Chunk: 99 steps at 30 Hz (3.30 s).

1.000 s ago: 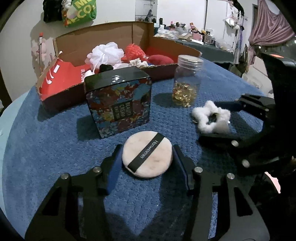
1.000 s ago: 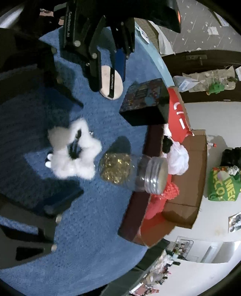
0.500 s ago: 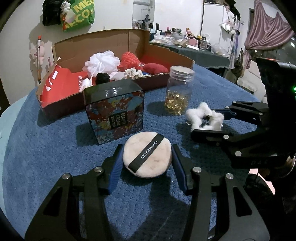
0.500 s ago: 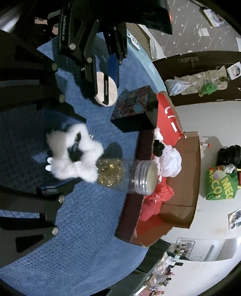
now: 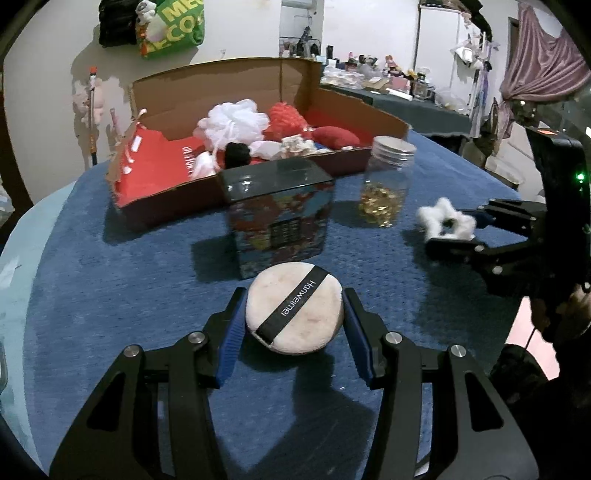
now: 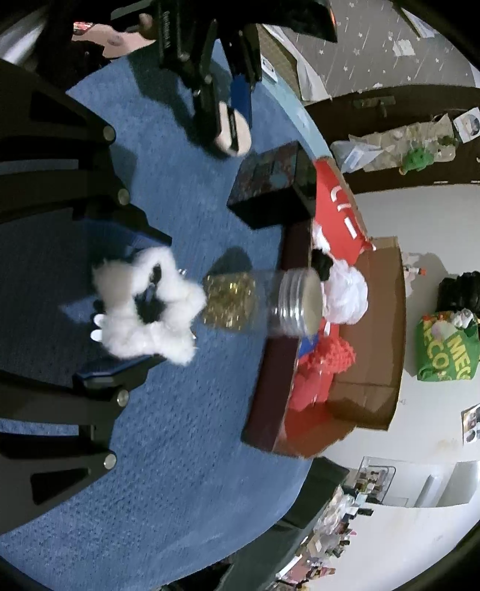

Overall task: Organize soft objects
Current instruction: 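Carry the powder puff and scrunchie together over the red-lined box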

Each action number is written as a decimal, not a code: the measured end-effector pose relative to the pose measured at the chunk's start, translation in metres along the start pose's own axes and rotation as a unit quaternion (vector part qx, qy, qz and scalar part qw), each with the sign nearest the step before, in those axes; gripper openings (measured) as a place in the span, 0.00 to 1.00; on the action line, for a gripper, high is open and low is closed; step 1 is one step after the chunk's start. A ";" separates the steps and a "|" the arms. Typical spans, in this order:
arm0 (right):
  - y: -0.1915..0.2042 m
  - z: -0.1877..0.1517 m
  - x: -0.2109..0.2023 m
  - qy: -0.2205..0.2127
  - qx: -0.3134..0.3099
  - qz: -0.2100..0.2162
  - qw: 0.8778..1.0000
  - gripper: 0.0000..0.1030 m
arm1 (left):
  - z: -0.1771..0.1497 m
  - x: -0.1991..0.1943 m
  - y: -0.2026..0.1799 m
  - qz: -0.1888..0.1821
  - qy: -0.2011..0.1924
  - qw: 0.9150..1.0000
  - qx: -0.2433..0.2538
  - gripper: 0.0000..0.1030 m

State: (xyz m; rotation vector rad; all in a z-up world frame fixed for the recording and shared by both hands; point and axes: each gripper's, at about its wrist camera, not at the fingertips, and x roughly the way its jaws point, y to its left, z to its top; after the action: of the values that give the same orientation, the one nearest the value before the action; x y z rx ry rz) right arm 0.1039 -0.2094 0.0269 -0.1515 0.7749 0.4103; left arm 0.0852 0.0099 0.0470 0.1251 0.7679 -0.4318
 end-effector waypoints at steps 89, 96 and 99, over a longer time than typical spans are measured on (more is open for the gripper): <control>-0.085 0.167 0.114 0.224 0.010 0.043 0.974 0.54 | 0.156 0.104 0.065 -0.080 0.152 0.984 0.042 0.47; -0.078 0.168 0.119 0.232 -0.010 0.018 0.972 0.55 | 0.154 0.120 0.066 -0.059 0.167 0.983 0.041 0.47; -0.073 0.167 0.124 0.237 -0.019 0.010 0.971 0.55 | 0.156 0.124 0.068 -0.051 0.167 0.984 0.040 0.47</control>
State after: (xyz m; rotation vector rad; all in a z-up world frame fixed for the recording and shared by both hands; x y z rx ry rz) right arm 0.3215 -0.1912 0.0563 -0.2839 1.2399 0.4131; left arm 0.2936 -0.0108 0.0692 0.2383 1.0902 -0.5480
